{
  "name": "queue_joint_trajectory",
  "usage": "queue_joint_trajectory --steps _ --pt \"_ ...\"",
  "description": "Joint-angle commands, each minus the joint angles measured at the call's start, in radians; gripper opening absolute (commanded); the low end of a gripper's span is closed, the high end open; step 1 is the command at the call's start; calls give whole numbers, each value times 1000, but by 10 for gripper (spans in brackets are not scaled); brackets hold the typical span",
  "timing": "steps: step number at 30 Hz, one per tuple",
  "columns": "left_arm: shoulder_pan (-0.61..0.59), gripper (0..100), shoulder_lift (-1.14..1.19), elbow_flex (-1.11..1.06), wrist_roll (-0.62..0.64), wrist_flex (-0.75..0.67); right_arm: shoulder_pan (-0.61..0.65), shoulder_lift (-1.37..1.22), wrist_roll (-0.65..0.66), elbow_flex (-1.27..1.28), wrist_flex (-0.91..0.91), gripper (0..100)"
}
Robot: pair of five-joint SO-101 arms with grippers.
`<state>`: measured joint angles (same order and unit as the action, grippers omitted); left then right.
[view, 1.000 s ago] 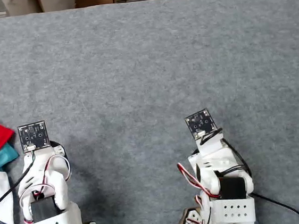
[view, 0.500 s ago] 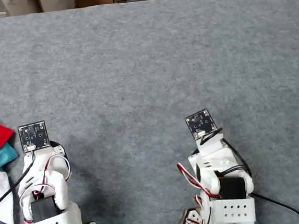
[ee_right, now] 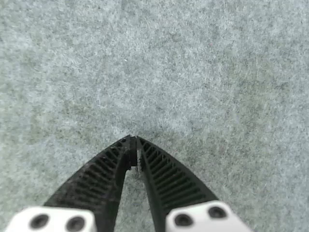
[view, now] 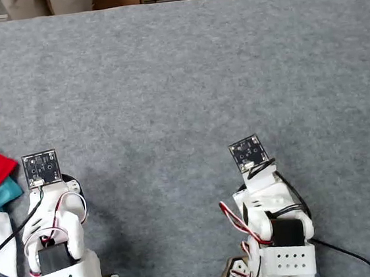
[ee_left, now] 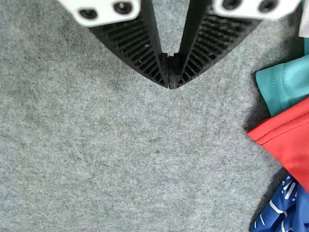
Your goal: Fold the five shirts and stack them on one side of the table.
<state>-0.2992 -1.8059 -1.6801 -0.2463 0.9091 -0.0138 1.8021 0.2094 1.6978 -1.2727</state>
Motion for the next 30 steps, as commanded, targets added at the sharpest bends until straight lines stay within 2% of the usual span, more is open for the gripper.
queue_joint_trajectory --steps 1,5,10,13,19,25,30 --pt "12 20 -2 -14 0 5 12 25 -9 -4 -3 5" --pt "12 20 -1 -14 0 43 18 25 -9 -4 -3 5" --pt "25 20 -7 -14 -2 242 48 25 -9 -4 -3 5" --pt "91 20 -8 -14 0 308 47 25 -9 -4 -3 5" --pt "209 20 -8 -14 0 322 48 25 -9 -4 -3 5" --pt "212 20 -10 -8 -6 313 48 25 -9 -4 -3 5" --pt "196 20 -10 110 -8 313 48 25 -9 -4 -3 5"
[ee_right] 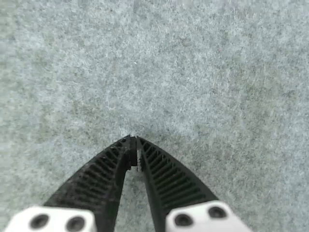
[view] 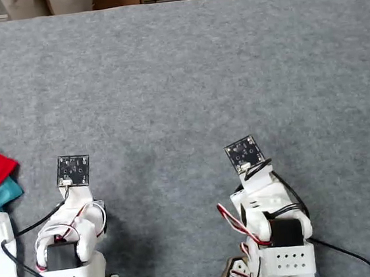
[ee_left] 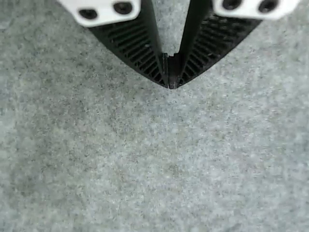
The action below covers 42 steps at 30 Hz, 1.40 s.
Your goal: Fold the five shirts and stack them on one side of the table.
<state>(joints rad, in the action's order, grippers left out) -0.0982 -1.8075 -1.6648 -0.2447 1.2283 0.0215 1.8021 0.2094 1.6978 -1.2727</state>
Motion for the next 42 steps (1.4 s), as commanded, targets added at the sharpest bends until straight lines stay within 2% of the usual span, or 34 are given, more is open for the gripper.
queue_joint_trajectory --steps 1,5,8,12,14,16,18,20,24,28,31,33,37,39,42 --pt "-3 20 -8 133 -12 -6 13 25 -9 -4 -3 5" --pt "-23 20 -8 345 -120 -6 13 25 -9 -4 -3 5" --pt "-121 20 -8 457 -204 -38 13 25 -9 -4 -3 5" --pt "-377 20 -8 548 -282 -181 13 25 -9 -44 -12 5" --pt "-548 20 -8 603 -316 -249 8 25 -9 -93 -29 5" --pt "-744 20 -7 669 -408 -308 12 25 -9 -166 -55 5" --pt "-876 20 -1 706 -488 -379 12 25 -9 -259 -74 5" --pt "-933 19 1 707 -433 -451 13 16 -9 -377 -75 5" --pt "-1073 19 5 718 -313 -500 25 12 -3 -602 -68 5" --pt "-1119 20 102 773 -282 -430 105 -85 -9 -777 -75 5" --pt "-1132 21 282 901 -256 -339 134 -231 -17 -901 -71 5" --pt "-1143 26 437 1005 -216 -290 151 -349 -68 -989 -68 5" --pt "-1162 125 782 1250 -123 -167 209 -591 -206 -1190 -74 10" --pt "-1160 189 958 1366 -81 -117 257 -704 -239 -1274 -75 58" --pt "-1160 233 1202 1521 -23 -61 344 -842 -296 -1366 -75 194"
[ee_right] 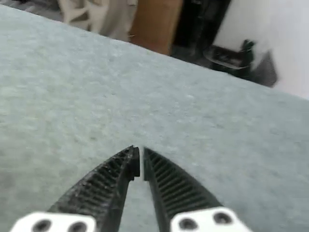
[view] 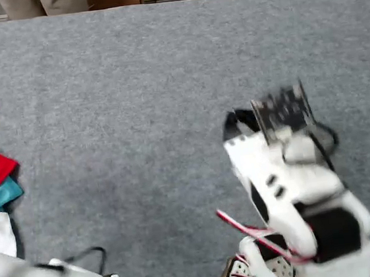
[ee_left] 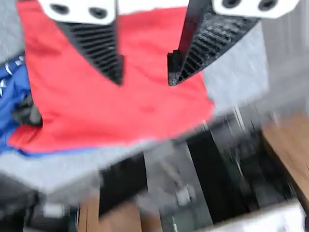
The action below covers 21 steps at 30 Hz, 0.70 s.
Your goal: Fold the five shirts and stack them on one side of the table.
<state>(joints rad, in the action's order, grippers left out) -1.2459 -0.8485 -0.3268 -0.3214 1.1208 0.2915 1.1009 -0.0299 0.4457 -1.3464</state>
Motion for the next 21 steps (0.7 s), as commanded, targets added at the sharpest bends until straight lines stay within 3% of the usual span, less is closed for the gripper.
queue_joint_trajectory --steps 1,5,12,21 --pt "-11 240 311 229 75 61 107 -179 -69 -134 -2 242" --pt "-14 319 552 371 195 81 234 -298 -74 -166 3 371" --pt "37 327 918 466 199 81 306 -441 -80 -162 26 350" --pt "77 169 1300 658 198 87 306 -539 -80 -162 29 328"
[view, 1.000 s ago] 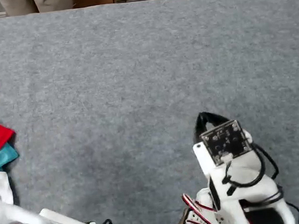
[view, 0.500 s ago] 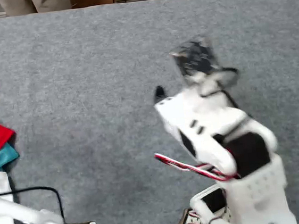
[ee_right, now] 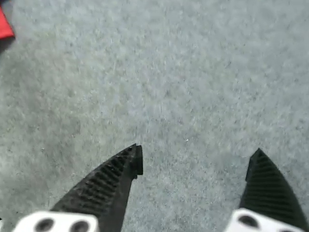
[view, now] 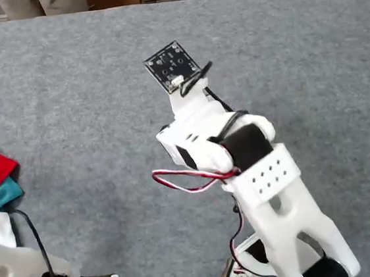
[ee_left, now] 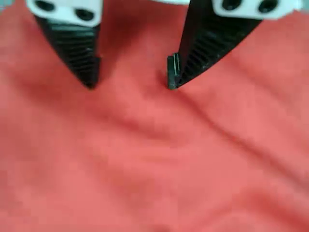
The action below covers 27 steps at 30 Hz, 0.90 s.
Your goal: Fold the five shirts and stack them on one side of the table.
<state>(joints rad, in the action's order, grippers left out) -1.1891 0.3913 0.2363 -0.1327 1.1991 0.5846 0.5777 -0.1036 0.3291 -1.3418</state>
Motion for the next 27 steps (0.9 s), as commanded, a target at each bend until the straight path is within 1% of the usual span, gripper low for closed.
queue_joint_trajectory --steps 1,3,6,8,12,17,19,21,24,27 --pt "20 154 90 115 9 11 13 -21 -6 -45 25 328" --pt "20 116 134 149 11 14 13 -28 -6 -45 25 328" --pt "17 20 142 164 12 14 12 -28 -6 -45 25 328" --pt "18 28 140 181 12 60 12 -28 -6 -45 25 328" --pt "44 19 140 330 12 275 12 -28 -6 -45 25 328" --pt "112 19 140 629 12 546 7 -25 -6 -45 23 328" --pt "144 19 139 694 18 563 5 -21 -6 -45 23 328" --pt "186 19 110 704 38 563 5 -21 -6 -47 23 328" --pt "269 19 36 641 38 563 -4 -21 -6 -48 23 328" --pt "373 19 -96 565 41 563 -64 -19 -6 -51 23 328"
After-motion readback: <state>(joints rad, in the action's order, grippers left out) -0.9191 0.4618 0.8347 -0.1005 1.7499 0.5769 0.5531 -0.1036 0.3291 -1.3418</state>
